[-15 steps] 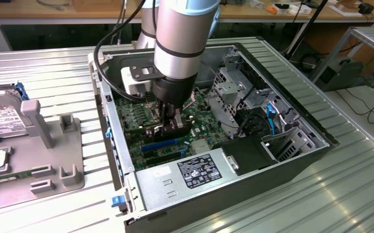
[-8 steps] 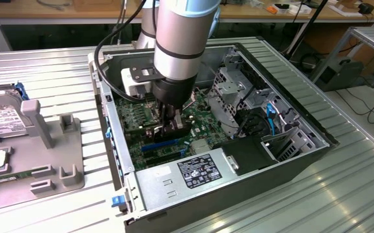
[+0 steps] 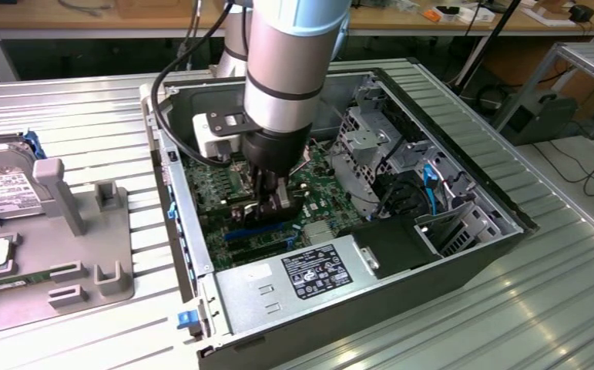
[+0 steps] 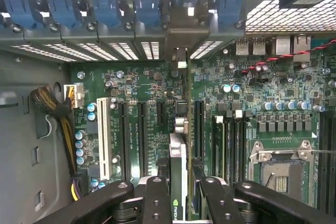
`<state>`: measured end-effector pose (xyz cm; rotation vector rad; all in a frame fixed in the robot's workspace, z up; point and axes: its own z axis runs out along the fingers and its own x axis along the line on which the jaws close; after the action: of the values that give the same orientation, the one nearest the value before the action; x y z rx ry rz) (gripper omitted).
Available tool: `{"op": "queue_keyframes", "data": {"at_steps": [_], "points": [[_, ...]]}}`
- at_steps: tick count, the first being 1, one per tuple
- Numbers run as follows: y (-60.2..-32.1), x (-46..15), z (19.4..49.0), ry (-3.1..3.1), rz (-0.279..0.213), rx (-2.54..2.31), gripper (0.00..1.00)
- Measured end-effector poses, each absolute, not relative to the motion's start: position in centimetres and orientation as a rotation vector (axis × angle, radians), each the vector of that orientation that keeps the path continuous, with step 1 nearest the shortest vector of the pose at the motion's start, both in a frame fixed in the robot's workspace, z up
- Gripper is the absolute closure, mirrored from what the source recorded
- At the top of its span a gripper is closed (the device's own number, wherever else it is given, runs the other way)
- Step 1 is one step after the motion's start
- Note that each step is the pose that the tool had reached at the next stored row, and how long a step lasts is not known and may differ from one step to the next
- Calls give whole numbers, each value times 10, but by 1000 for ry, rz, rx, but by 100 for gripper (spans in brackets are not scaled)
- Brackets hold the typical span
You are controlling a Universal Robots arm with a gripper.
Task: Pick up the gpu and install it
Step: 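Insert the gpu into the slot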
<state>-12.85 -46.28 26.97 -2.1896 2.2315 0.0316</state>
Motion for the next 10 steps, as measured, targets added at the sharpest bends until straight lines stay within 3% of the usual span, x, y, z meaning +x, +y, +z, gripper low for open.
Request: {"op": "queue_keyframes", "data": {"at_steps": [10], "points": [[-463,-129,267,2232,32,-2190,73]]}}
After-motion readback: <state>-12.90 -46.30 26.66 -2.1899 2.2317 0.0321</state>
